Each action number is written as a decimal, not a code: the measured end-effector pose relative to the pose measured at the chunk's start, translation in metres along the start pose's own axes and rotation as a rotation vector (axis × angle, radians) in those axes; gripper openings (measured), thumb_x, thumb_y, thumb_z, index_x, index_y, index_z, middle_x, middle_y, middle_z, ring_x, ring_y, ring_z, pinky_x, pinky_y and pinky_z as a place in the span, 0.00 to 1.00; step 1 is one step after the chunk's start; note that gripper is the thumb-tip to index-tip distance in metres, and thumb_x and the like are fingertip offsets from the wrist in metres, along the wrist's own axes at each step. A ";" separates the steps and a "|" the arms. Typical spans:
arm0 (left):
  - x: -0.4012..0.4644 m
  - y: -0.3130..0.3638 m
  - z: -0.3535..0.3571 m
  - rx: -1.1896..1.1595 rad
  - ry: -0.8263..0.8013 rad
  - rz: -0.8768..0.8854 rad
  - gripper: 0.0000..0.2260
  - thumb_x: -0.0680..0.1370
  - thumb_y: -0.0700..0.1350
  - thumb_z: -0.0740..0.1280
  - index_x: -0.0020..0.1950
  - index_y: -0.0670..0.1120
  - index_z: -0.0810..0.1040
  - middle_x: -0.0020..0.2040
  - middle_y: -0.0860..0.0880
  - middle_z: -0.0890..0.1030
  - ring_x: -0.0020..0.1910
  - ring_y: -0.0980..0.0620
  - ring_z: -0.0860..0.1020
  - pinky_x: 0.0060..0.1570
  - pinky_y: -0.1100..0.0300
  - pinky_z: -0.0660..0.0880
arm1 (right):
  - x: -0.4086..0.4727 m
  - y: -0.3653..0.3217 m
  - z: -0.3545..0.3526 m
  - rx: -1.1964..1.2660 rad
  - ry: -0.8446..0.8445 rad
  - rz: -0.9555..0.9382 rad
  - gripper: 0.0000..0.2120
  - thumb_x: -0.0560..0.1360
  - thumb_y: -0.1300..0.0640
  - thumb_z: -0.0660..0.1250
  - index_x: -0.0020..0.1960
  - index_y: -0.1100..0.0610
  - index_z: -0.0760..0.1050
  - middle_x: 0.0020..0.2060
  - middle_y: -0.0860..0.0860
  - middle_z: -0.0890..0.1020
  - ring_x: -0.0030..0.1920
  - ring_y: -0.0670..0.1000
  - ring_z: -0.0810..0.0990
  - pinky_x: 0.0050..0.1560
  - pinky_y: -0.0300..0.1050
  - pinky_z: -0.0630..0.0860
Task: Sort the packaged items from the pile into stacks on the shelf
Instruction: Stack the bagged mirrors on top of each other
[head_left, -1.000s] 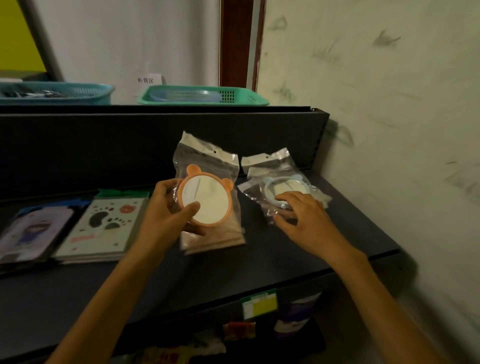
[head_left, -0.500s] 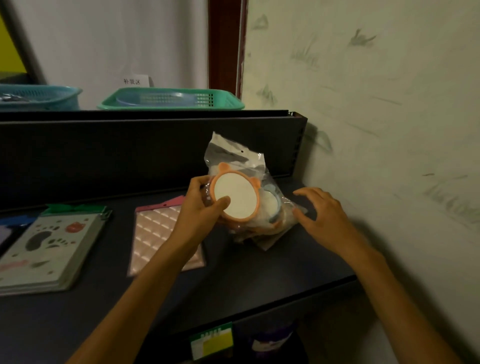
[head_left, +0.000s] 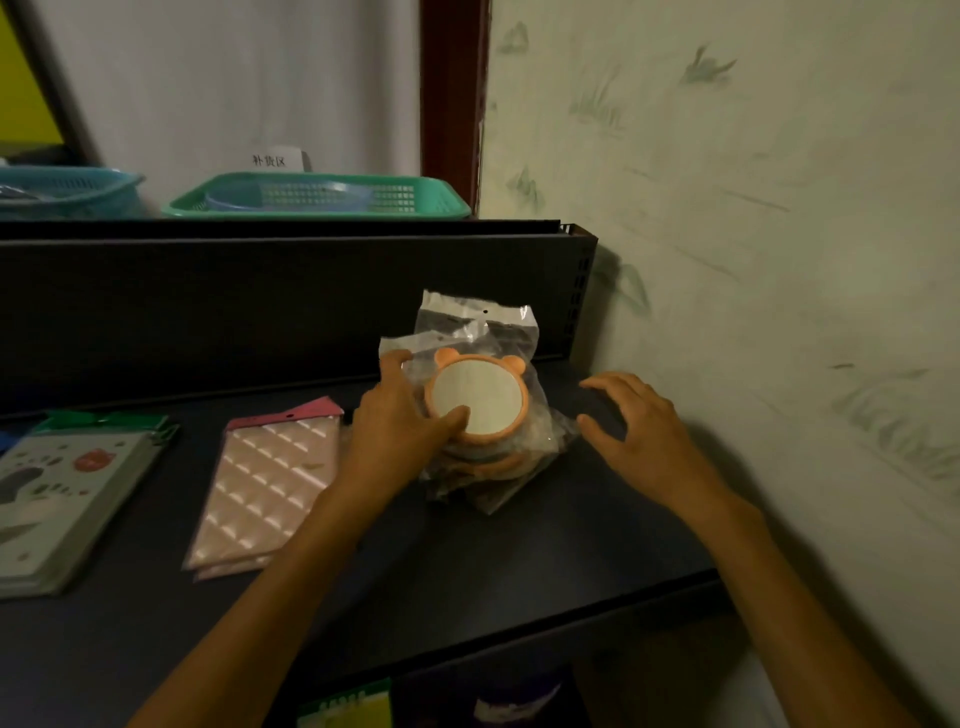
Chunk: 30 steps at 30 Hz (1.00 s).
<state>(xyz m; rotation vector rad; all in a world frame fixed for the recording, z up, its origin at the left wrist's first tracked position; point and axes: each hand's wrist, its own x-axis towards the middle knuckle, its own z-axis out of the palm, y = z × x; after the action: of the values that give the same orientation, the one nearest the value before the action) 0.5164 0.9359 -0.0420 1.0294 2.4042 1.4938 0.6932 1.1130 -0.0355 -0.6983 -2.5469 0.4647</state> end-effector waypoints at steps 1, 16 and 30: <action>-0.001 -0.001 0.001 0.024 0.025 0.032 0.38 0.68 0.49 0.75 0.72 0.52 0.58 0.67 0.45 0.71 0.64 0.45 0.72 0.57 0.49 0.75 | 0.001 0.001 -0.001 0.008 0.000 -0.004 0.19 0.76 0.52 0.66 0.66 0.52 0.70 0.64 0.51 0.73 0.63 0.51 0.72 0.67 0.52 0.68; 0.001 -0.004 -0.006 0.467 -0.087 0.125 0.26 0.75 0.60 0.64 0.72 0.55 0.65 0.69 0.47 0.66 0.66 0.46 0.66 0.58 0.52 0.70 | -0.002 0.001 -0.006 0.045 0.002 -0.033 0.20 0.76 0.53 0.66 0.67 0.53 0.69 0.64 0.51 0.73 0.64 0.52 0.71 0.67 0.52 0.67; -0.052 -0.016 -0.080 0.772 -0.085 0.051 0.32 0.75 0.60 0.64 0.76 0.54 0.55 0.74 0.50 0.62 0.72 0.48 0.60 0.68 0.51 0.61 | 0.008 -0.073 0.015 -0.010 -0.039 -0.271 0.27 0.71 0.39 0.56 0.66 0.52 0.69 0.63 0.50 0.74 0.63 0.51 0.71 0.67 0.50 0.66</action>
<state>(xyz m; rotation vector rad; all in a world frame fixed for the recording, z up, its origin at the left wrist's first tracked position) 0.5133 0.8402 -0.0278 1.2326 2.9557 0.4713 0.6506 1.0552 -0.0146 -0.3420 -2.6296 0.3767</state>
